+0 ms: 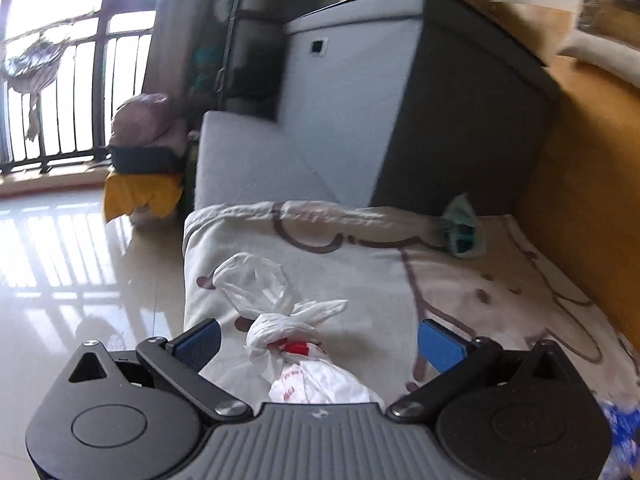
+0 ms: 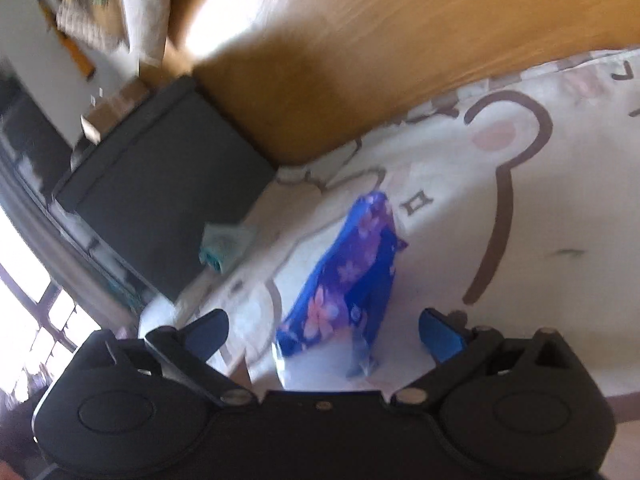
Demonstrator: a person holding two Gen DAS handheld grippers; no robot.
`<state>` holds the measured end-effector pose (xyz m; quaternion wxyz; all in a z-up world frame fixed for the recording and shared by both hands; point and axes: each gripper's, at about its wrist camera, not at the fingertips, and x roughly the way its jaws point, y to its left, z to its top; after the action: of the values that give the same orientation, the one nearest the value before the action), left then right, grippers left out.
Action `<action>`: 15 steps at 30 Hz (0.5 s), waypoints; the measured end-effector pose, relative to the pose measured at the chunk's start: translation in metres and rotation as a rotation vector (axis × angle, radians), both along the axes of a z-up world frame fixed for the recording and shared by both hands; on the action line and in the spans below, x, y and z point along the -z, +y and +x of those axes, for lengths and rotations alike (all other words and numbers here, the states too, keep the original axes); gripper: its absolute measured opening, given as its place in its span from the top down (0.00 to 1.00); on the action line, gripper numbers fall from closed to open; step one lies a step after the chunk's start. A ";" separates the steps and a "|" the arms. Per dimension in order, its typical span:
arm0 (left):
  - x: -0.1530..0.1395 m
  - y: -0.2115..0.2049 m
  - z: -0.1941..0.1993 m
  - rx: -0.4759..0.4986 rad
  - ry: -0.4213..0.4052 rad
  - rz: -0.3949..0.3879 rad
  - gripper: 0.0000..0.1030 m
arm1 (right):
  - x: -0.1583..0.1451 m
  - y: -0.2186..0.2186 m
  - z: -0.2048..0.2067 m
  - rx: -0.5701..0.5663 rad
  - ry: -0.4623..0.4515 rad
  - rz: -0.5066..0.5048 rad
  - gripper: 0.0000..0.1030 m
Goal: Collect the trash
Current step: 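Grasp the blue floral wrapper with the right tool while the left tool grasps the white plastic bag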
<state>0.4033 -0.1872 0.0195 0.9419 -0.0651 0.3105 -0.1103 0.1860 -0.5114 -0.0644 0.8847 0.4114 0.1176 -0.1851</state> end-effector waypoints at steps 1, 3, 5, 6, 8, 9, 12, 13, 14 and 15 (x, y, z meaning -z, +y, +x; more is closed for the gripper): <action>0.005 -0.003 0.005 -0.010 0.013 0.001 0.00 | 0.001 -0.001 0.000 0.010 -0.015 0.015 0.02; 0.013 -0.007 0.011 -0.029 0.044 0.015 0.02 | 0.003 -0.001 -0.001 0.019 -0.038 0.025 0.11; 0.019 -0.009 0.014 -0.067 0.065 0.033 0.06 | 0.006 -0.002 -0.001 0.023 -0.034 0.031 0.19; 0.022 -0.008 0.014 -0.081 0.073 0.041 0.11 | 0.006 -0.002 0.000 0.027 -0.029 0.030 0.23; 0.028 -0.009 0.016 -0.097 0.103 0.062 0.19 | 0.007 -0.003 0.000 0.018 -0.034 0.039 0.29; 0.032 -0.008 0.017 -0.095 0.119 0.062 0.25 | 0.008 -0.003 0.001 0.004 -0.035 0.047 0.36; 0.043 -0.007 0.015 -0.087 0.157 0.063 0.43 | 0.012 -0.004 0.005 -0.033 -0.016 0.077 0.56; 0.045 -0.008 0.013 -0.085 0.157 0.074 0.50 | 0.012 -0.003 0.005 -0.034 -0.009 0.076 0.58; 0.046 -0.009 0.011 -0.080 0.140 0.098 0.53 | 0.012 -0.004 0.005 -0.037 -0.009 0.078 0.61; 0.046 -0.009 0.009 -0.071 0.134 0.119 0.58 | 0.013 -0.004 0.004 -0.042 -0.011 0.084 0.66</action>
<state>0.4125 -0.1962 -0.0269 0.9244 -0.0273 0.3765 -0.0537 0.1903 -0.5152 -0.0770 0.8710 0.4466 0.1289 -0.1590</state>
